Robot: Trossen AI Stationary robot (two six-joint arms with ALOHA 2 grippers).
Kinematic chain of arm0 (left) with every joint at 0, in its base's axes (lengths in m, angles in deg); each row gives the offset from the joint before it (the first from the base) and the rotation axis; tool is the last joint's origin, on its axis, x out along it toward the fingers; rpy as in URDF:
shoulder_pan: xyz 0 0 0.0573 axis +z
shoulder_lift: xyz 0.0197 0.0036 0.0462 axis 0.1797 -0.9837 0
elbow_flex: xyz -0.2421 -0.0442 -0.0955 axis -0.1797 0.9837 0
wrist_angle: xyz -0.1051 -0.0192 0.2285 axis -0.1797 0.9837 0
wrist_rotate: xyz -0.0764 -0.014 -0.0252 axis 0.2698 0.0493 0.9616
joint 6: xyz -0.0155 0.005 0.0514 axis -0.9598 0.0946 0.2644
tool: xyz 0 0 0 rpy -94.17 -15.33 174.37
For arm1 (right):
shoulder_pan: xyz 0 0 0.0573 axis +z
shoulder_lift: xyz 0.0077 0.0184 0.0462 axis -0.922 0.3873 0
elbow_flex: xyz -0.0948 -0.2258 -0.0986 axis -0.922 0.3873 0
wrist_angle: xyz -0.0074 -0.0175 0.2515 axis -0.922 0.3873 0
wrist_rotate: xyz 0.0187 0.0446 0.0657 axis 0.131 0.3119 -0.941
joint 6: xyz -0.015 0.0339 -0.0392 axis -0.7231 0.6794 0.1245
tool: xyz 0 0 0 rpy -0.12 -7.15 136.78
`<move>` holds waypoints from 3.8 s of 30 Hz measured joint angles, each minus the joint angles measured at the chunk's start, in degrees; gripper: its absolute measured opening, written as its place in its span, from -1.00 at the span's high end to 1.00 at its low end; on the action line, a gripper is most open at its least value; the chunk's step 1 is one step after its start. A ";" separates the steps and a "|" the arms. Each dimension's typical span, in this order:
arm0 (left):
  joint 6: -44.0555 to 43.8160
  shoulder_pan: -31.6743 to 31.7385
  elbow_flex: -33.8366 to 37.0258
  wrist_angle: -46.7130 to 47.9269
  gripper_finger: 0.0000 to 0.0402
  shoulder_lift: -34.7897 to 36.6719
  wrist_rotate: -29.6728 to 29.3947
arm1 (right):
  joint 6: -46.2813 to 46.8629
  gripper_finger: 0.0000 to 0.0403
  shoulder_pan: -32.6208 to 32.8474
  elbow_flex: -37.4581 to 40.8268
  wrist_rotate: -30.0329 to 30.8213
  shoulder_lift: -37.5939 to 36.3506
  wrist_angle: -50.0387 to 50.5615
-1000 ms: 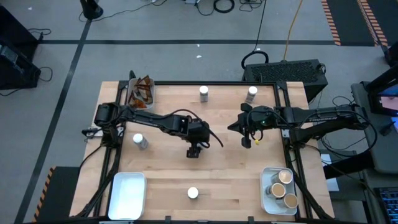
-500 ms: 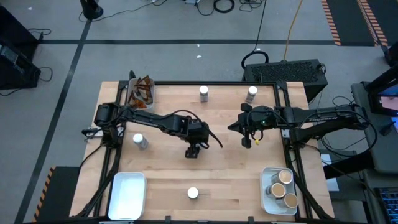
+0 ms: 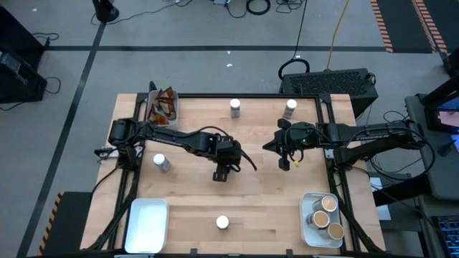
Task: Sort spices by type
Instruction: Put the white seasoning bottle into the bottom left white bin
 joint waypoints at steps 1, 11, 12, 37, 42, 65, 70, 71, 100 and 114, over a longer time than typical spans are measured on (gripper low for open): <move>0.09 0.00 -0.36 0.94 -0.02 0.08 -0.02 | 0.00 1.00 0.00 0.00 0.00 0.00 0.02; -2.33 -0.73 -8.90 15.90 -0.02 4.12 1.21 | -0.26 1.00 0.02 0.00 0.00 0.00 0.04; -2.89 -0.94 -9.47 16.60 -0.02 4.92 1.34 | -0.24 1.00 0.01 -0.02 0.02 0.00 0.05; -51.53 -27.01 -6.83 40.71 -0.02 27.14 -1.93 | 0.20 1.00 0.01 -0.04 0.01 0.00 -0.07; -60.12 -33.25 -2.59 41.84 -0.02 27.08 -2.15 | 0.20 1.00 0.02 -0.04 0.00 0.00 -0.31; -75.05 -54.28 16.30 30.21 -0.02 27.04 -1.76 | 0.22 1.00 0.00 -0.04 0.01 0.00 -0.33; -76.15 -55.91 20.05 26.19 -0.02 27.04 -2.79 | 0.22 1.00 0.00 -0.04 0.02 0.00 -0.33; -77.80 -56.44 20.70 26.43 -0.02 27.04 -3.71 | 0.22 1.00 0.00 -0.04 0.02 0.00 -0.33; -100.55 -70.27 28.07 25.28 -0.02 29.14 -12.44 | 0.22 1.00 0.00 -0.03 0.02 -0.02 -0.35; -102.02 -70.02 28.37 27.84 -0.72 28.89 -10.27 | 0.22 1.00 0.00 -0.02 0.00 -0.02 -0.35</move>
